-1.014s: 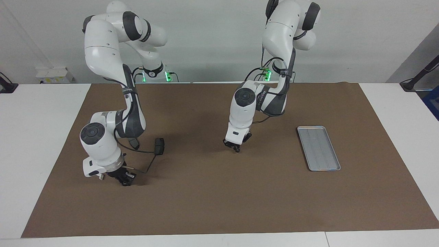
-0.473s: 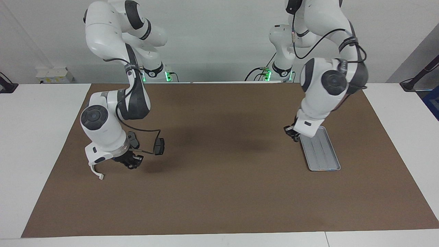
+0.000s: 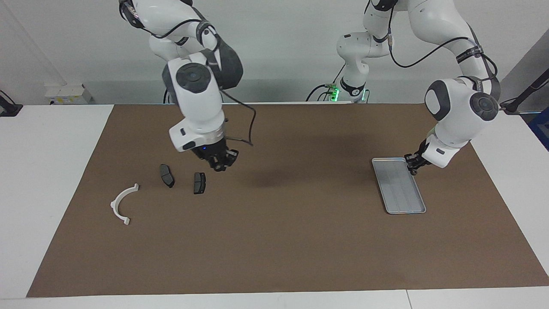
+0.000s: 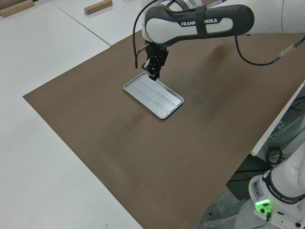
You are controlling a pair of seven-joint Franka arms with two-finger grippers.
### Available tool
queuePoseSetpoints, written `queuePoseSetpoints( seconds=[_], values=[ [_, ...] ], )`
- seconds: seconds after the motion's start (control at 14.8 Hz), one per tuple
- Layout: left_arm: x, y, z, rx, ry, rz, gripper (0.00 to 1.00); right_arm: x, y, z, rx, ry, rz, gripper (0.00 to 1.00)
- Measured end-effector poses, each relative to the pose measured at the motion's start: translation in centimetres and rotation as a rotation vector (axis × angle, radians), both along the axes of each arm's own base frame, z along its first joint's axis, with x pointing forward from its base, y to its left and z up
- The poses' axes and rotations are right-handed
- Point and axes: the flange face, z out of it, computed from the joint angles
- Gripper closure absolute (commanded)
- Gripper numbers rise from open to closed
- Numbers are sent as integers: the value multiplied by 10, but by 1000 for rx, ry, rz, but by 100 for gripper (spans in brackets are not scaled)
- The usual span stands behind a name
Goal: Pick bearing gear from pile to tray
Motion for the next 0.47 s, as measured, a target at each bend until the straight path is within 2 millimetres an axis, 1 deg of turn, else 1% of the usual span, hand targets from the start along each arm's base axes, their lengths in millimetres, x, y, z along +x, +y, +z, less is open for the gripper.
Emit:
queuePoseSetpoints(
  seconds=[0.14, 0.27, 0.34, 0.41, 0.47],
  values=[
    [-12, -6, -19, -2, -21, -10, 100, -31, 64, -3, 5, -13, -63, 100],
    [-24, -8, -32, -2, -31, -13, 100, -57, 111, -14, 24, -33, -121, 100],
    [-29, -8, -37, -2, -34, -13, 100, -67, 129, -24, 37, -42, -143, 100],
    [-34, -8, -41, -3, -34, -18, 100, -76, 142, -38, 52, -51, -161, 100],
    [-39, -8, -44, -3, -33, -29, 100, -82, 150, -53, 65, -56, -177, 100]
  ],
)
